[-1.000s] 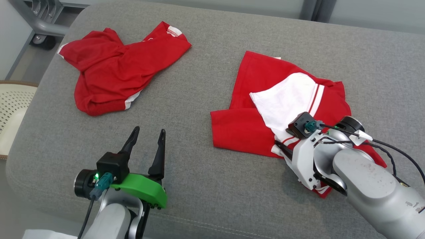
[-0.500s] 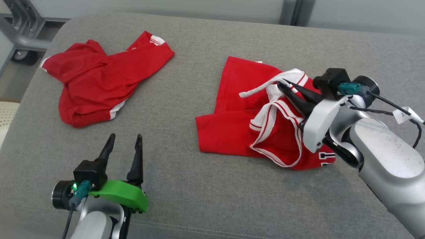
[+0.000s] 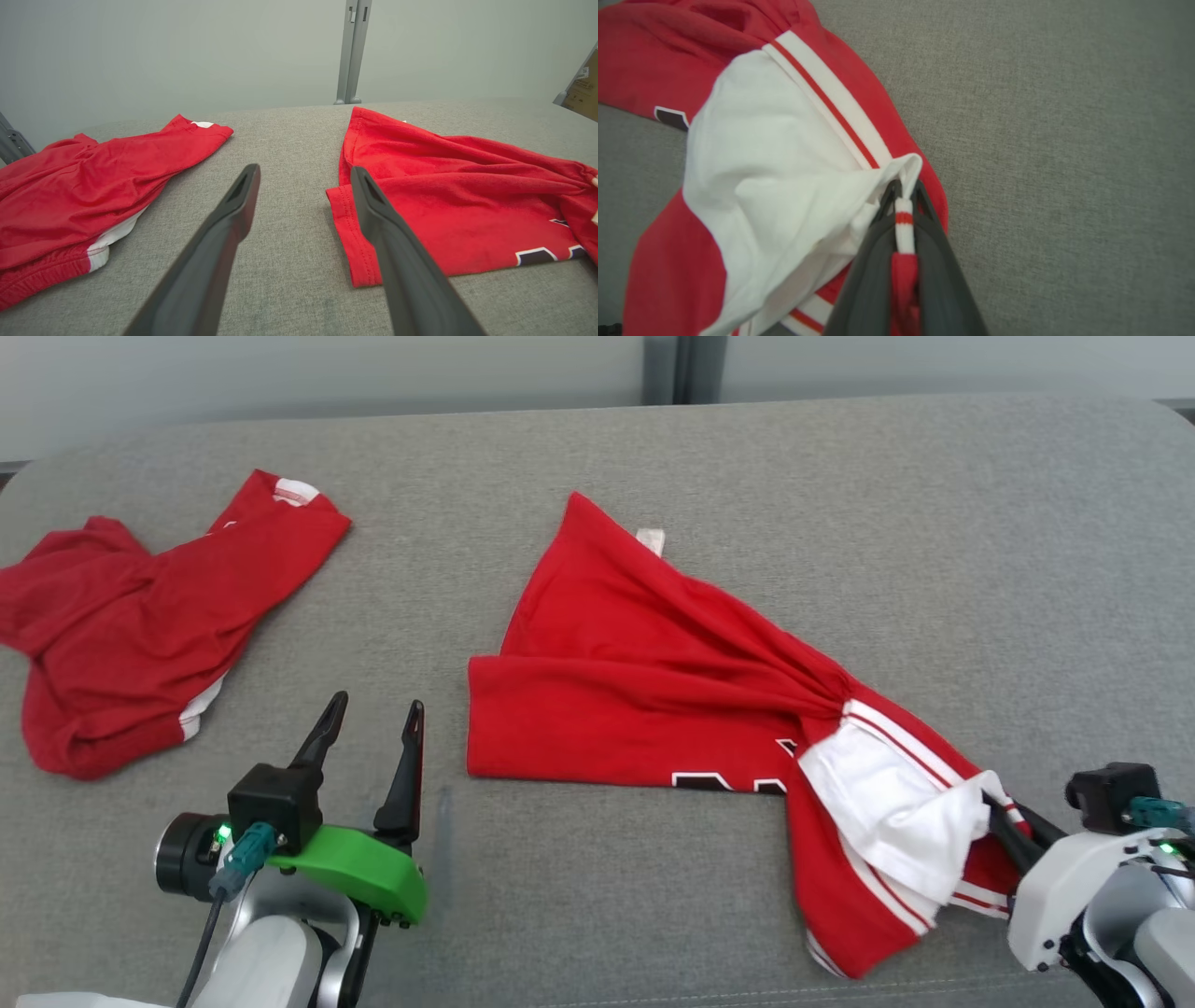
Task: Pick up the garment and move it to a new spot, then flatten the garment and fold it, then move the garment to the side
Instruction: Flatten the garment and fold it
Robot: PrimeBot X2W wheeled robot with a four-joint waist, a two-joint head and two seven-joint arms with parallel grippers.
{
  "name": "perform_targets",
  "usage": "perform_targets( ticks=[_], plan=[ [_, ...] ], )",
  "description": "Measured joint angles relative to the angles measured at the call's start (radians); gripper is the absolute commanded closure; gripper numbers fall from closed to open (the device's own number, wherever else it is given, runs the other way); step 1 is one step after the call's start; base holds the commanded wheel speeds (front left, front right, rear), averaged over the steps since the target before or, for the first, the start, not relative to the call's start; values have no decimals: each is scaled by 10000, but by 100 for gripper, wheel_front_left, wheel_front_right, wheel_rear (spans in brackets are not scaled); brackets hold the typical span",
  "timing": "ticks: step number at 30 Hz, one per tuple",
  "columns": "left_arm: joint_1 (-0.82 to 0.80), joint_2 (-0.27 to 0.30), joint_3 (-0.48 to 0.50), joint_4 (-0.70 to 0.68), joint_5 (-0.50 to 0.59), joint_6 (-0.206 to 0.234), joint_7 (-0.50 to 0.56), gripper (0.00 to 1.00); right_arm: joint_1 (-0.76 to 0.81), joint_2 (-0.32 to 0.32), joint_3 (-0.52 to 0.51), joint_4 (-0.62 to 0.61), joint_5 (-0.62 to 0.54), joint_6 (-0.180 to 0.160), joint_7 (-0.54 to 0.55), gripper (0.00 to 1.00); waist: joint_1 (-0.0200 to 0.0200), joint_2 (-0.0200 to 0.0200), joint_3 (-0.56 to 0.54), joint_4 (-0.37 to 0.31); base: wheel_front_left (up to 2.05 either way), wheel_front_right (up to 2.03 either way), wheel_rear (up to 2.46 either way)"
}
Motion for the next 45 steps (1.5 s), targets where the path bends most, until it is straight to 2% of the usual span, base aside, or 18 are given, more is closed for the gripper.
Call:
perform_targets(
  ticks=[3, 7, 13, 19, 22, 23, 25, 26, 27, 28, 34, 45],
  plan=[
    [-155, 44, -44, -92, 180, -2, 155, 0, 368, -322, -280, 79, 88, -157, -253, 100, 0, 0, 59, -393, 0, 0, 0],
    [-318, 153, -33, -313, 259, -2, 353, 0, 359, -537, -520, 94, 109, -140, -600, 100, 0, 0, 188, -917, 0, 0, 0],
    [-1011, 236, -372, -424, 410, -86, 1001, 0, -112, -568, -529, 134, 107, 219, -803, 100, 0, 0, 502, -1676, 0, 0, 0],
    [-2813, -362, -936, -456, 447, -360, 1967, 0, -759, -337, -474, 115, 107, 527, -1022, 100, 0, 0, 1143, -2155, 0, 0, 0],
    [-3661, -510, -976, -125, 476, -443, 2589, 0, -1059, -46, -278, 123, 75, 656, -1055, 95, 0, 0, 1509, -2346, 0, 0, 0],
    [-3928, -520, -980, 65, 499, -443, 2805, 0, -1189, 65, -209, 125, 67, 709, -1060, 93, 0, 0, 1634, -2413, 0, 0, 0],
    [-4344, -552, -938, 477, 495, -443, 3264, 0, -1475, 330, -42, 136, -15, 819, -1104, 71, 0, 0, 1870, -2554, 0, 0, 0],
    [-4532, -508, -953, 704, 560, -445, 3452, 0, -1606, 485, 29, 138, -105, 834, -1147, 52, 0, 0, 1986, -2635, 0, 0, 0],
    [-4689, -412, -955, 892, 660, -447, 3639, 0, -1742, 650, 105, 136, -142, 874, -1189, 20, 0, 0, 2092, -2722, 0, 0, 0],
    [-4817, -347, -899, 1091, 654, -447, 3812, 0, -1863, 813, 180, 142, -194, 907, -1231, 0, 0, 0, 2189, -2818, 0, 0, 0],
    [-5382, 15, -736, 2036, 746, -533, 4314, 0, -2209, 1469, 500, 449, -282, 1003, -1490, 0, 0, 0, 2666, -3473, 0, 0, 0],
    [-5846, 136, -497, 3394, 715, -639, 4757, 0, -2221, 1860, 725, 1231, -370, 1037, -1747, 0, 0, 0, 2944, -4467, 0, 0, 0]
  ],
)
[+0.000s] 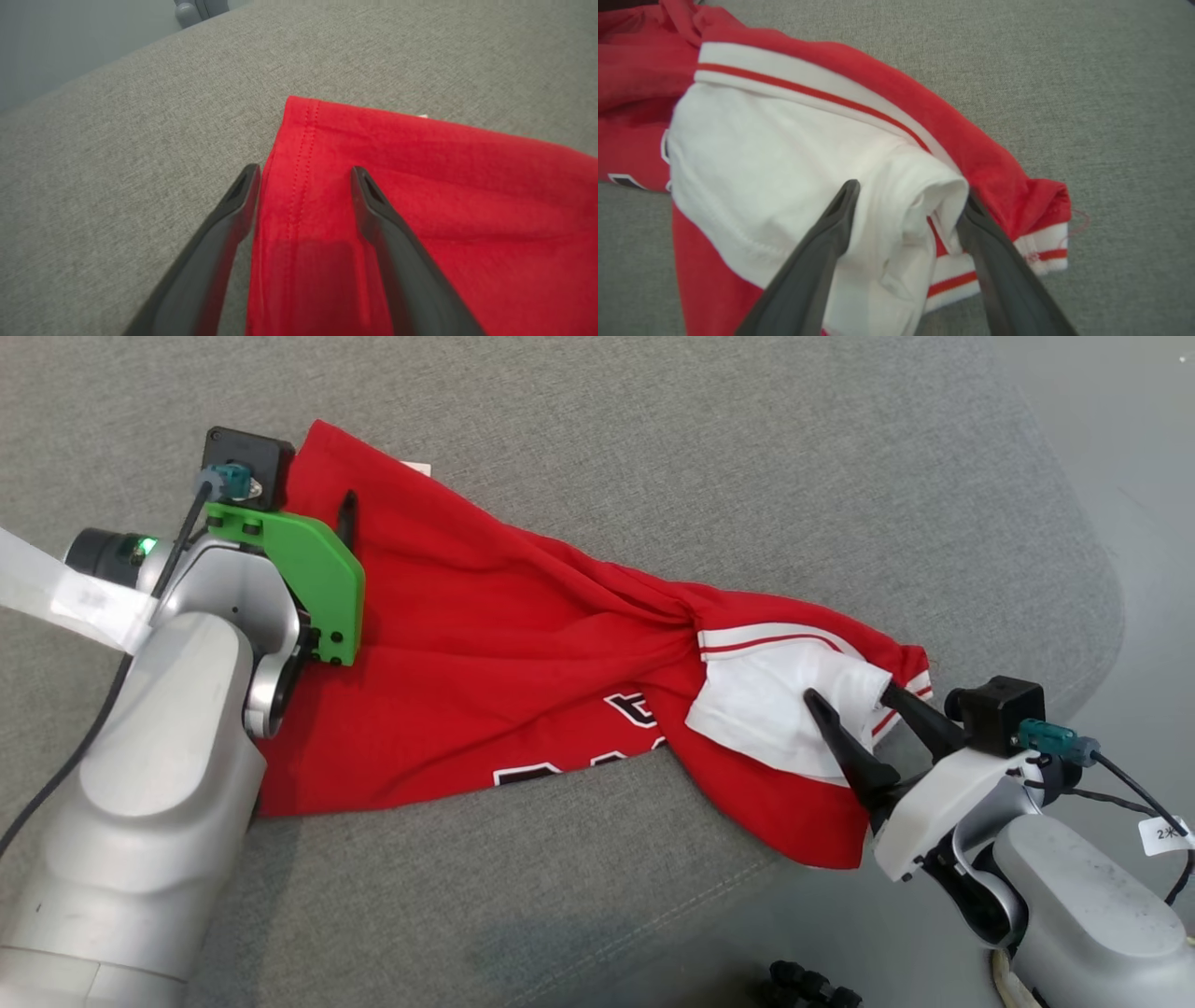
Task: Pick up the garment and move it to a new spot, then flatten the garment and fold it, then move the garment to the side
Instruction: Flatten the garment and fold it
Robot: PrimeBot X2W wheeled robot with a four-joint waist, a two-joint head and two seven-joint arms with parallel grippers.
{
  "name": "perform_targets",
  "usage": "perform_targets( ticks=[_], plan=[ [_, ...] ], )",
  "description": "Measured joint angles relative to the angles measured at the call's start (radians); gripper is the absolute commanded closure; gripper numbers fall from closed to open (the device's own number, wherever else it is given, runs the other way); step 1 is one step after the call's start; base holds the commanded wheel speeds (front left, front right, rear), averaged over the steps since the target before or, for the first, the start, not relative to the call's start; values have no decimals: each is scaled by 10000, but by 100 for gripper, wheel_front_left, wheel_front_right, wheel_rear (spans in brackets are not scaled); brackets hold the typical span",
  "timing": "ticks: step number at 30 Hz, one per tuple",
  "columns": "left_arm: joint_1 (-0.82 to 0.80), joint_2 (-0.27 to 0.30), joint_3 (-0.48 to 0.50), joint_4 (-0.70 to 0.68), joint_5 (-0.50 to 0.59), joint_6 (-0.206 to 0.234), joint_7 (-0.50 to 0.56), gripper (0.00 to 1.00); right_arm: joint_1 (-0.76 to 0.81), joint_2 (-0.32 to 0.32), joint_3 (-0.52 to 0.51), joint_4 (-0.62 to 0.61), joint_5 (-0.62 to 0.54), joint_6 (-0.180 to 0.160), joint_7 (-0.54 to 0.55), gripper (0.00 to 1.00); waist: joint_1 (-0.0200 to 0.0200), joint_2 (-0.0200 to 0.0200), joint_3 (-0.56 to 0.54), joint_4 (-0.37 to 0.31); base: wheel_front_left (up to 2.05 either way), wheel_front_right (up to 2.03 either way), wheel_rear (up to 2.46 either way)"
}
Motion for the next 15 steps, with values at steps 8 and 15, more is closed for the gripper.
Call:
perform_targets(
  ticks=[8, 15],
  plan=[
    [-585, -29, 242, 621, -272, -79, 236, 0, -1, 314, 134, 276, -12, 102, -113, 0, 0, 0, 54, -361, 0, 0, 0],
    [-627, -416, 282, 1133, -667, -251, 418, 78, -12, 431, 98, 577, -12, 146, -203, 0, 0, 0, 36, -391, 0, 0, 0]
  ],
)
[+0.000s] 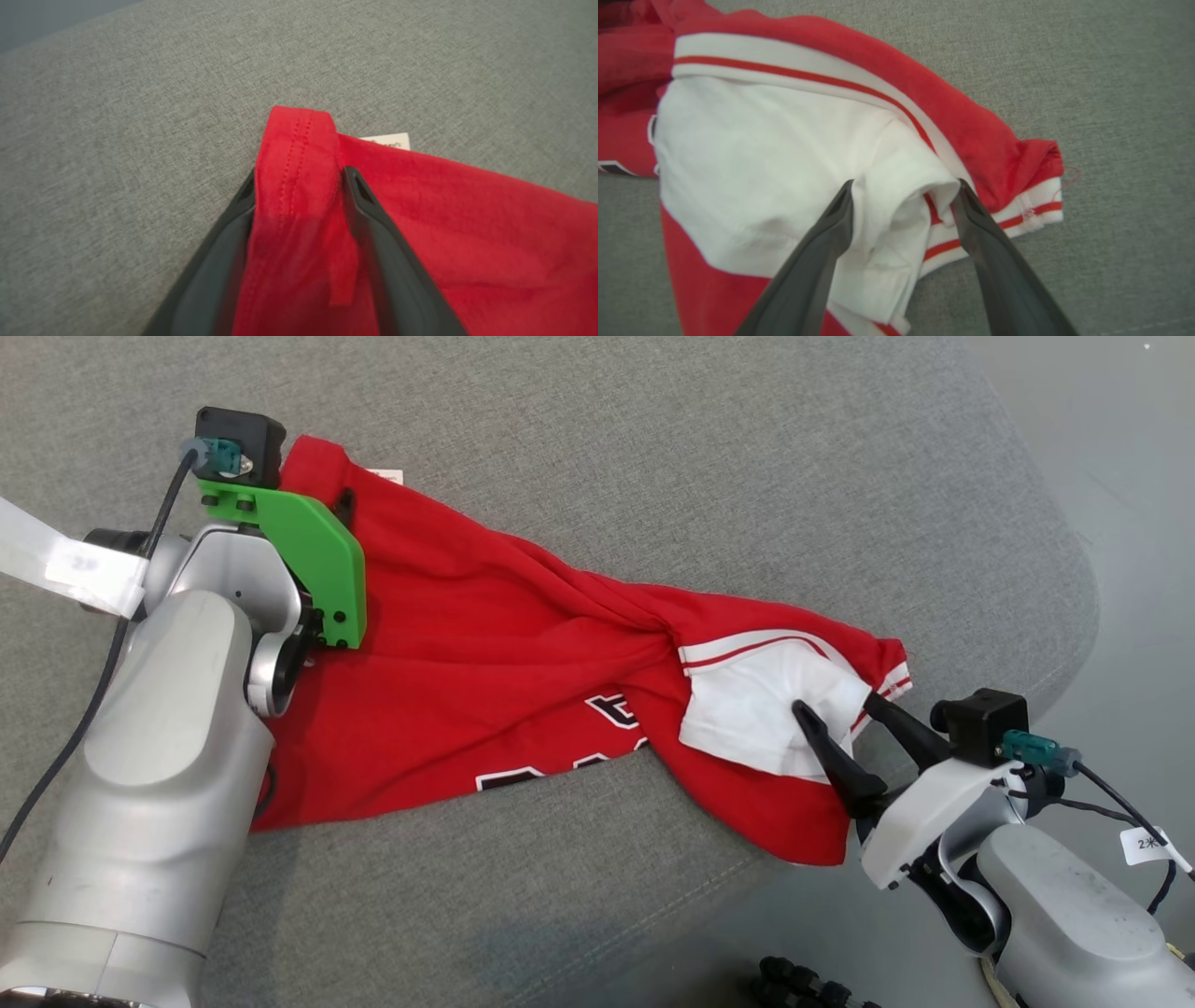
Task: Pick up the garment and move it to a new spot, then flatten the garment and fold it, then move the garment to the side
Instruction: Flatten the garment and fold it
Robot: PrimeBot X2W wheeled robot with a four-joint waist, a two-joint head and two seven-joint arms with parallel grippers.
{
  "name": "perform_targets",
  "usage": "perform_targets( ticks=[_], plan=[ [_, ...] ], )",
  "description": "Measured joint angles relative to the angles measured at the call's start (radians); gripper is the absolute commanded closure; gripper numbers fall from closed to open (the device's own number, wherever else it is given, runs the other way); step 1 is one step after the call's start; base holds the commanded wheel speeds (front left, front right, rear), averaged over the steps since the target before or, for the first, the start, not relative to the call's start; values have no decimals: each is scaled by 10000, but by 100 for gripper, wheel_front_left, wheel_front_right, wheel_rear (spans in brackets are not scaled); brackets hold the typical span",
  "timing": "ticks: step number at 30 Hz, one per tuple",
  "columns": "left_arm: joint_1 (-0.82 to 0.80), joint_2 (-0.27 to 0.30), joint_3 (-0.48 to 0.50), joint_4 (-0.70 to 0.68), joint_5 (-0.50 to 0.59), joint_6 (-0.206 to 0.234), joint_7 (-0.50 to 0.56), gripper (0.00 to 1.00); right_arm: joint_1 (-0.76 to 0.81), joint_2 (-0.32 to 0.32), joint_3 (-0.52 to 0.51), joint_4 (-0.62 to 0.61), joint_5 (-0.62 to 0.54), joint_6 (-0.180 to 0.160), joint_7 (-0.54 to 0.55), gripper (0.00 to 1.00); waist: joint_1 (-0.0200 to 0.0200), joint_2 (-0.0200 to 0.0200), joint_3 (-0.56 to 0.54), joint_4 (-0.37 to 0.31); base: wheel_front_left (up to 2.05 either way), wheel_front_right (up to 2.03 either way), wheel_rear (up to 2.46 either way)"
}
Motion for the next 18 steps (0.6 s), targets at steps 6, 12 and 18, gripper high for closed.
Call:
perform_targets(
  ticks=[6, 12, 18],
  plan=[
    [-78, -372, -75, 69, -222, -405, -320, 100, -37, -8, -240, 196, 19, 15, -77, 0, 0, 0, -101, 192, 0, 0, 0],
    [-1083, -635, 115, -485, -570, -892, -761, 100, -40, -332, -464, 286, 15, 15, -167, 0, 0, 0, -243, 586, 0, 0, 0],
    [-1916, -662, 489, -1183, -1014, -1191, -1110, 100, -120, -261, -516, 244, -42, 29, -173, 0, 0, 0, -570, 1080, 0, 0, 0]
  ],
)
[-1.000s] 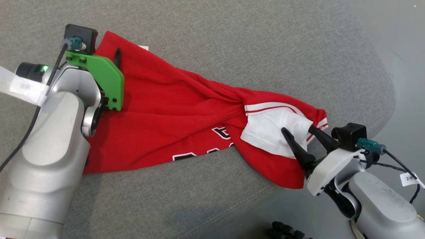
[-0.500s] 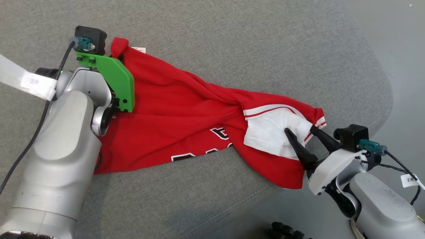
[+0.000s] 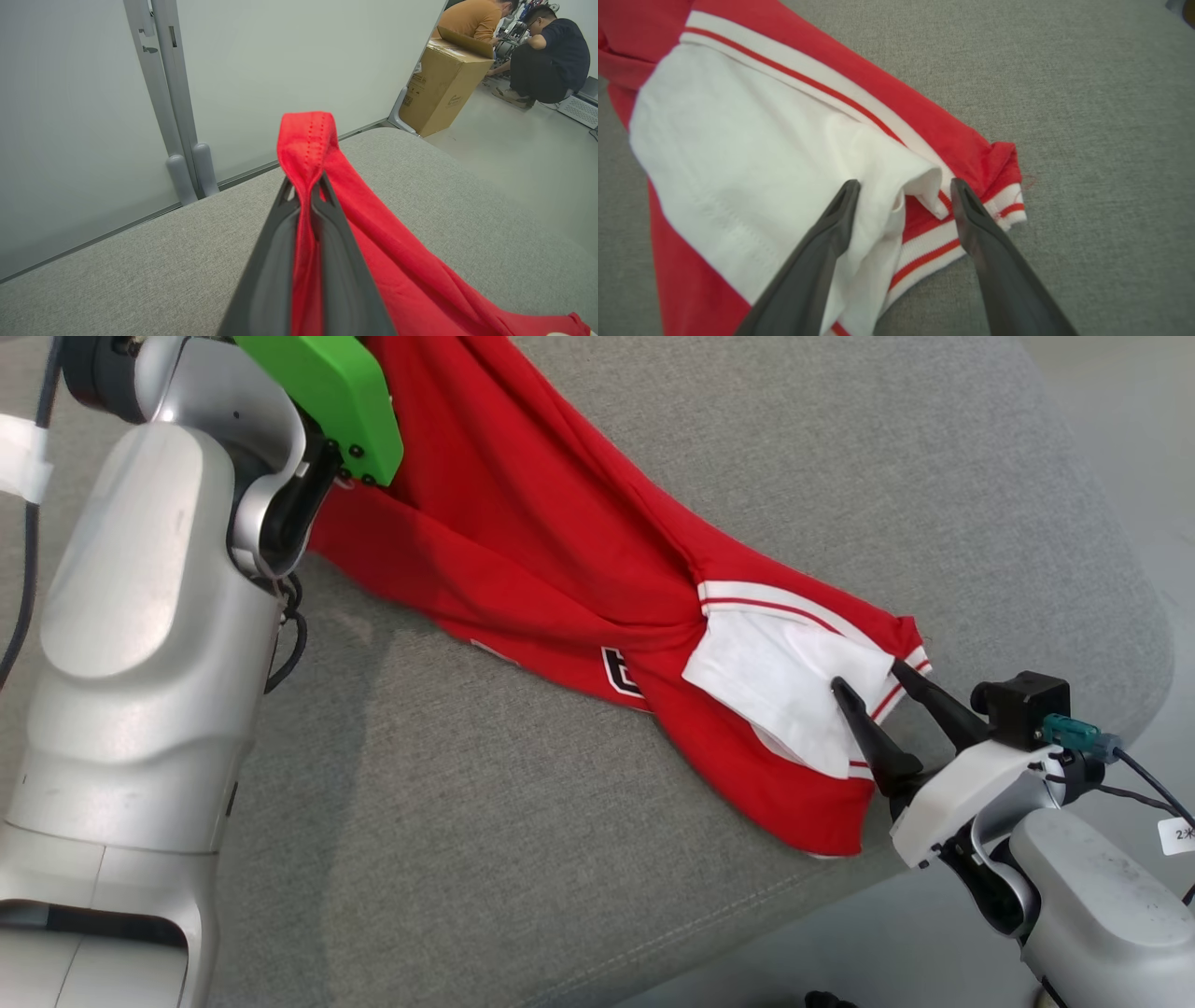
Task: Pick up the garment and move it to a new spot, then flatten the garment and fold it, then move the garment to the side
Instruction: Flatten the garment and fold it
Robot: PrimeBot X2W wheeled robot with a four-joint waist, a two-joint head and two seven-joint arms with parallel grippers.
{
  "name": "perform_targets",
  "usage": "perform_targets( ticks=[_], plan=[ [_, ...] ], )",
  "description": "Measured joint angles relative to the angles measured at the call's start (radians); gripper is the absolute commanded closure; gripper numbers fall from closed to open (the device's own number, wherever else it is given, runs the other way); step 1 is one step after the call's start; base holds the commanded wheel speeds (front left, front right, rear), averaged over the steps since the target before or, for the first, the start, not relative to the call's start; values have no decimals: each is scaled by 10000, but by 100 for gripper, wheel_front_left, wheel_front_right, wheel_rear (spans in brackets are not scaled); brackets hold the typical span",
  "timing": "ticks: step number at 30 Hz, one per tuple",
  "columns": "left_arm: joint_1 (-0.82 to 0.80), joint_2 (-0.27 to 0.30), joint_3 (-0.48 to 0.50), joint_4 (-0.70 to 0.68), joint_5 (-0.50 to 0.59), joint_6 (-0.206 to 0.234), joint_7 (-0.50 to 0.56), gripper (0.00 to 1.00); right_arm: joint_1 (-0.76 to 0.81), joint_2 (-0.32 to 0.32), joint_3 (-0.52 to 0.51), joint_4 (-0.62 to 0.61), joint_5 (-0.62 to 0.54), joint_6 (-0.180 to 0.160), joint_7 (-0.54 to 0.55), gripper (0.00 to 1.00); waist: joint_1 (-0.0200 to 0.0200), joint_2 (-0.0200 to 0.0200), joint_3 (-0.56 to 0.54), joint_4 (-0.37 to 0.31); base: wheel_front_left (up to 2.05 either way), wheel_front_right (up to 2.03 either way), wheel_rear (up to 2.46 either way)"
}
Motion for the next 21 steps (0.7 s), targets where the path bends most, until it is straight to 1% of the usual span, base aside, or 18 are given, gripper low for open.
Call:
perform_targets(
  ticks=[5, 9, 10, 11, 14, 17, 21],
  plan=[
    [-185, -52, 13, -472, -209, -140, -123, 100, 0, 0, -17, -46, -46, 0, -77, 0, 0, 0, -298, 356, 0, 0, 0],
    [2, 82, 8, -631, -295, -182, -165, 100, 1, -13, 19, -209, -205, 10, -86, 0, 0, 0, -488, 573, 0, 0, 0],
    [494, 316, 36, -719, -416, -203, -165, 100, 11, -36, 58, -439, -397, 10, -86, 0, -1, 0, -618, 702, 0, 0, 0],
    [494, 316, 36, -719, -416, -203, -165, 100, 11, -36, 58, -439, -397, 10, -86, 0, -1, 0, -618, 702, 0, 0, 0],
    [1653, 677, 144, -715, -587, -205, -163, 100, 116, -84, 113, -800, -462, 10, -88, 0, 0, 0, -788, 897, 0, 0, 0],
    [2551, 788, 357, -792, -750, -203, -180, 100, 496, -203, 236, -1034, -487, 10, -88, 0, 0, 0, -917, 1100, 0, 0, 0],
    [2987, 805, 671, -1152, -1064, -197, -447, 100, 1330, -251, 330, -1110, -464, -6, -88, 0, 0, 0, -1053, 1352, 0, 0, 0]
  ],
)
